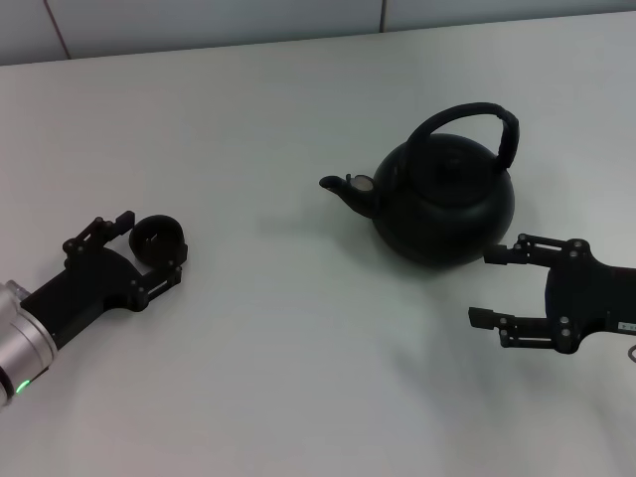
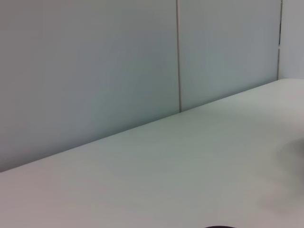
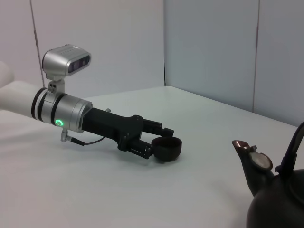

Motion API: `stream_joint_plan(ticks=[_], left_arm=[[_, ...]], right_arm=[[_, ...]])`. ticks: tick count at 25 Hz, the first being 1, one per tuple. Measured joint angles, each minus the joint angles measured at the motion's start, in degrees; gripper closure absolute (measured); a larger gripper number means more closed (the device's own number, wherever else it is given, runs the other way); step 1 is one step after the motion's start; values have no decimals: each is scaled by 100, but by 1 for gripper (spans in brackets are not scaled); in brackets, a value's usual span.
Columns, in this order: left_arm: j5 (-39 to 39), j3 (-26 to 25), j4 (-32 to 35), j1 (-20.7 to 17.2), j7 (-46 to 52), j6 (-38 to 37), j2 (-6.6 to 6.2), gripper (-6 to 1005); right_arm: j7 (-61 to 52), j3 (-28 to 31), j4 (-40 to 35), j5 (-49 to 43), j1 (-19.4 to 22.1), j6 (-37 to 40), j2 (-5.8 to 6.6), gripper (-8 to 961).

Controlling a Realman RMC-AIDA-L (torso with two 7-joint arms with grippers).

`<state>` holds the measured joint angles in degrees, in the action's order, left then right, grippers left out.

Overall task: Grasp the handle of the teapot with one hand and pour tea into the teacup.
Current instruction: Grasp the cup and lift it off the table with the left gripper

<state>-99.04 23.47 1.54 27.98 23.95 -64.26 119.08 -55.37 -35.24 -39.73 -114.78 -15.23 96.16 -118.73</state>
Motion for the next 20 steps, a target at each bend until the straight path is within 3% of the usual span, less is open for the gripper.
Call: stream_joint_plan(ticks=[20], left_arm=[[-1,0,-27,49,73,98,0,266]], right_arm=[[-17,0,5,0,-30,14,-9,189]])
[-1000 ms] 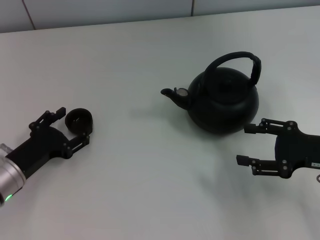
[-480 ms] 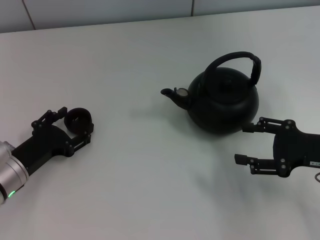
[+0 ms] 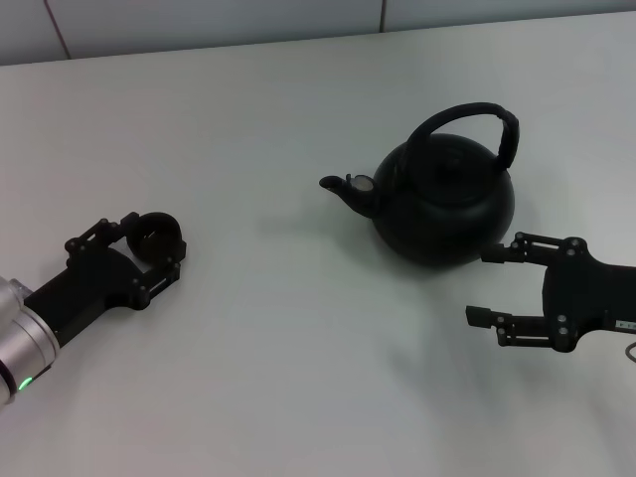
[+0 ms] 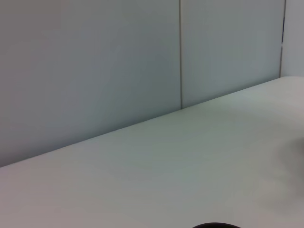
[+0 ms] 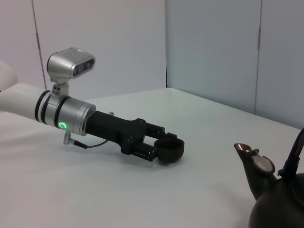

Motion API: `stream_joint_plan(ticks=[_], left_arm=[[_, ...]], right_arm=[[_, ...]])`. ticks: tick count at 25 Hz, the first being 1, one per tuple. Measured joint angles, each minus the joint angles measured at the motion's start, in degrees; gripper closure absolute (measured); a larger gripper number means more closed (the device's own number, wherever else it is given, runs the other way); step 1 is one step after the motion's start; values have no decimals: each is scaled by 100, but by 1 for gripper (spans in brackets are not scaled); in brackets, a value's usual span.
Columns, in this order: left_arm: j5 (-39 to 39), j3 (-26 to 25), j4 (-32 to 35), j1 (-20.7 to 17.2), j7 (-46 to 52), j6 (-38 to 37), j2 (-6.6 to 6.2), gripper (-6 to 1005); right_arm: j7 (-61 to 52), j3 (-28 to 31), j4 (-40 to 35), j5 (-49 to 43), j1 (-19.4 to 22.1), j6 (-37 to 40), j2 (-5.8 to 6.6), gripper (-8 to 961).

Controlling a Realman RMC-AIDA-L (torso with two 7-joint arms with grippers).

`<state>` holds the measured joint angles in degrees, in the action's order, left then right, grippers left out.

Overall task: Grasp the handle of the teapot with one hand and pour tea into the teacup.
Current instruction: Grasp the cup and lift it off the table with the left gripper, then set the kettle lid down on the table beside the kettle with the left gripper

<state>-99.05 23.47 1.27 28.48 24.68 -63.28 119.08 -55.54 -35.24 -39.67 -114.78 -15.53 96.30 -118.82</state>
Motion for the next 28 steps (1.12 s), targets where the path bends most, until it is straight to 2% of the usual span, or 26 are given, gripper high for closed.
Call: stream_joint_plan(ticks=[4,11,18,28], left_arm=[[0,0,-11,-10,2,-125,0,305],[-38,22,-142,84,-13,-318,-1,305],[-152,55,-762,552,-53,-331,0,304],[-293,-8,-950,663,-74,-315,9,305]], right_arm=[[7,0,12,0,-2,3,0,189],[11,0,16,0,3,4,0,189],[15,19,13,0,15,3,0,189],[18,79,37,5,3,3,-5,190]])
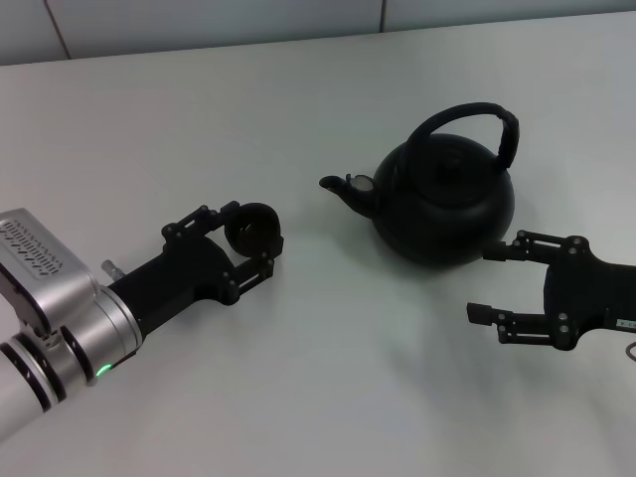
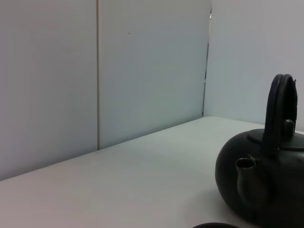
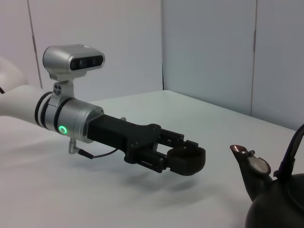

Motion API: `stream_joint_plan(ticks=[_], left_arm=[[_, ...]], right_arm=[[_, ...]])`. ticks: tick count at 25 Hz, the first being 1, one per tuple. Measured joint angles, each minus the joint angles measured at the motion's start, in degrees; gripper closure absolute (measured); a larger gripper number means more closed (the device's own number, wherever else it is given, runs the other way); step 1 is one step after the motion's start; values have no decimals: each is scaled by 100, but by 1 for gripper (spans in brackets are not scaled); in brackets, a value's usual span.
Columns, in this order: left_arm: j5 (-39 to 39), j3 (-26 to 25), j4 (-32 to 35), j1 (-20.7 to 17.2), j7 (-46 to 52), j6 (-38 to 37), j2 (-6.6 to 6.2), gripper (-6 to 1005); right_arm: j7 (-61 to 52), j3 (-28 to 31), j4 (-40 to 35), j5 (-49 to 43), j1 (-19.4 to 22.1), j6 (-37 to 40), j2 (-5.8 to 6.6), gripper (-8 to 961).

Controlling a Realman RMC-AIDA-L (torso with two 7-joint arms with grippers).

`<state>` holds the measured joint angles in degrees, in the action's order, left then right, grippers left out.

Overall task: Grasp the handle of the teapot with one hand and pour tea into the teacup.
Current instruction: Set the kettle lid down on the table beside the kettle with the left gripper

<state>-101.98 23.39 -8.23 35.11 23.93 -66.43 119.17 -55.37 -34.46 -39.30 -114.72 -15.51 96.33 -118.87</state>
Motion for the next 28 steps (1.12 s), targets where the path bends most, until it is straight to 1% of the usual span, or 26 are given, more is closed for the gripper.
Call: stream_joint_plan(ticks=[2,6,8,10,18,28], left_arm=[[1,-1,-13,4,-15,11,0,305],[3,-44,-181,38,-356,218,0,304],[4,-207,-379,54,-758,419,0,304],[3,-241,-412,56,-831,459,0,304],[-5,-270,-493,98,-891,603,0,305],[-14,-284,-523,148,-903,654,0,273]], right_arm=[[0,0,2,1,-1,0,-1,190],[0,0,2,3,-4,4,3,190],[0,1,2,4,-4,5,4,190],[0,5,-3,4,-5,7,5,190],[0,9,-19,4,-1,9,6,190],[0,9,-33,3,-1,18,6,191]])
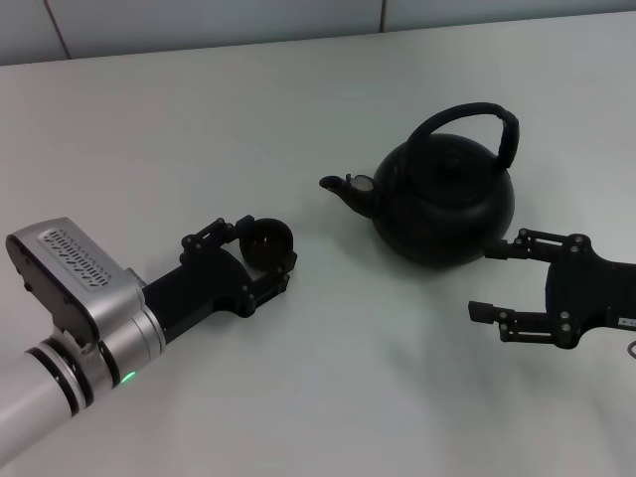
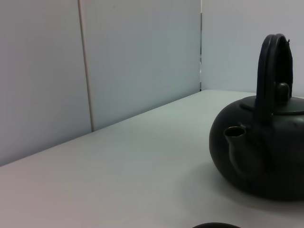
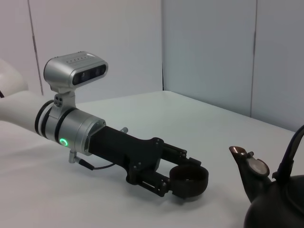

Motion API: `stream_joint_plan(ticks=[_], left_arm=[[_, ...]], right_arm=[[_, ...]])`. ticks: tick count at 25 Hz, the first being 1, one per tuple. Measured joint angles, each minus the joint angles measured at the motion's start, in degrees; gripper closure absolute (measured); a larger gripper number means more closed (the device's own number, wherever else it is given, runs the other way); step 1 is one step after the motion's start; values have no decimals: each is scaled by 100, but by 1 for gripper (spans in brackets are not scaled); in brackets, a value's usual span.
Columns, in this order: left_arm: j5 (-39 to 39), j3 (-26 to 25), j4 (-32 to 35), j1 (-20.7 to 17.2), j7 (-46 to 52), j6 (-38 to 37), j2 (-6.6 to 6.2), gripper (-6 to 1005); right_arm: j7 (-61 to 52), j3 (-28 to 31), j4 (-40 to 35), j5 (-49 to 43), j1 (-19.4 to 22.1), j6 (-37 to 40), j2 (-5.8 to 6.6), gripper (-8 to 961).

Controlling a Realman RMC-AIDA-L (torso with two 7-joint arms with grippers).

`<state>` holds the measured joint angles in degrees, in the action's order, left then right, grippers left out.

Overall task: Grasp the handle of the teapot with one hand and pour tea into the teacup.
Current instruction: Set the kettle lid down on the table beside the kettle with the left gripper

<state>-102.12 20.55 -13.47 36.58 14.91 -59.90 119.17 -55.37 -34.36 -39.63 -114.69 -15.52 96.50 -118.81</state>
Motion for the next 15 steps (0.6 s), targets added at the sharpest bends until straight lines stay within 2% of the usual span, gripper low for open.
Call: stream_joint_plan(ticks=[15], left_arm=[[-18,-163,-84,-14,-6,47,0,216]], right_arm=[[0,3,-11,0,23,7,0,191]])
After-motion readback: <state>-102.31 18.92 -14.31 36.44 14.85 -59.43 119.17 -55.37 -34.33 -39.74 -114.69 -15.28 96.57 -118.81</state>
